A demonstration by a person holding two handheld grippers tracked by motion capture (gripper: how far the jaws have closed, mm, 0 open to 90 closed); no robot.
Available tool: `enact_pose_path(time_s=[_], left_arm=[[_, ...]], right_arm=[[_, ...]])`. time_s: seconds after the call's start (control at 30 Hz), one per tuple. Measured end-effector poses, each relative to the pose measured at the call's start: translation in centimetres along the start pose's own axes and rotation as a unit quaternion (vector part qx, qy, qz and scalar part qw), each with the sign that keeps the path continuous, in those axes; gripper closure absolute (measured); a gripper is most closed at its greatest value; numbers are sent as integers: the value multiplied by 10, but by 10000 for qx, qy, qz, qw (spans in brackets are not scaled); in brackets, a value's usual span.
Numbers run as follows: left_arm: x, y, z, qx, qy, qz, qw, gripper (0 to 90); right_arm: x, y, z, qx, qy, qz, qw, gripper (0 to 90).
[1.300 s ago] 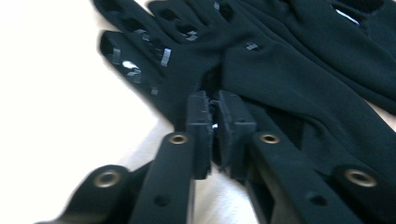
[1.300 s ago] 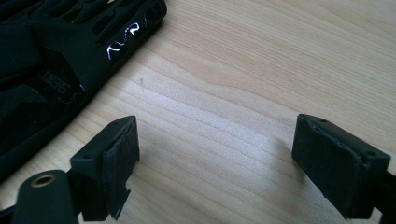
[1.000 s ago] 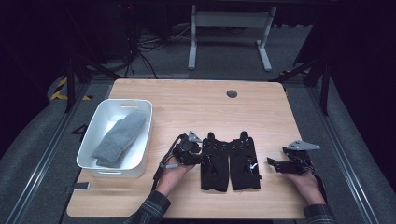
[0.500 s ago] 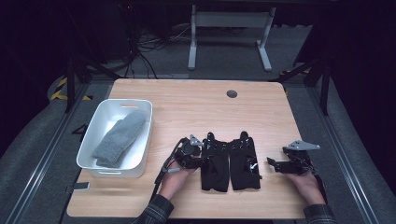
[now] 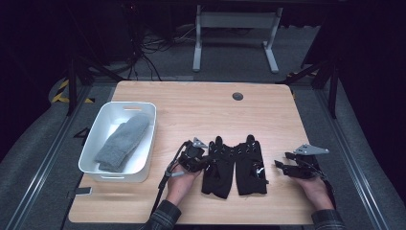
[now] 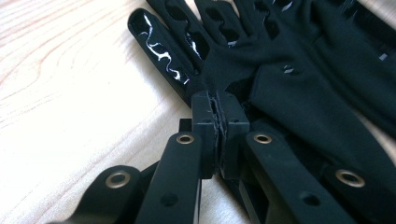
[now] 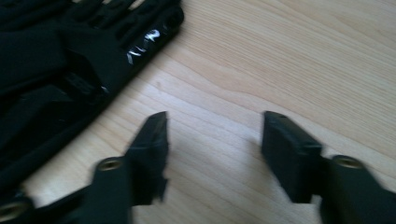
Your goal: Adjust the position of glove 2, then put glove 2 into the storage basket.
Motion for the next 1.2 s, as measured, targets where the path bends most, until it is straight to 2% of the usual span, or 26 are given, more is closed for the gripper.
enact_pose_path(time_s=[0.07, 0.17, 0.27, 0.5, 0.73, 0.97, 1.2], left_arm=[[3, 0, 2, 18, 31, -56, 10000, 880], [7, 0, 7, 53, 86, -109, 9999, 880], [12, 1, 14, 53, 170, -152, 9997, 880], [17, -1, 25, 76, 230, -185, 9995, 880], [15, 4, 26, 91, 179, -286, 9994, 880], [19, 10, 30, 132, 261, -473, 9985, 879], [25, 16, 40, 45, 326, -595, 9977, 879]], right_arm=[[3, -3, 3, 12, 55, 130, 9999, 671], [5, -9, 7, 35, 126, 358, 9993, 817], [4, -19, 11, 119, 125, 725, 9972, 896], [-4, -41, 17, 323, 36, 1227, 9919, 897], [-7, -51, 20, 431, 7, 1398, 9892, 897], [-9, -59, 23, 476, 13, 1526, 9871, 899], [-12, -66, 28, 531, 85, 1644, 9849, 900]])
Point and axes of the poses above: each handheld gripper's, and its own axes: x roughly backward along the jaws, z roughly out of its top, y roughly to its right, the point moved 6 cm from there along -x, roughly forward along the jaws, and after that the axes turned 9 degrees about x, right-handed, at the moved point
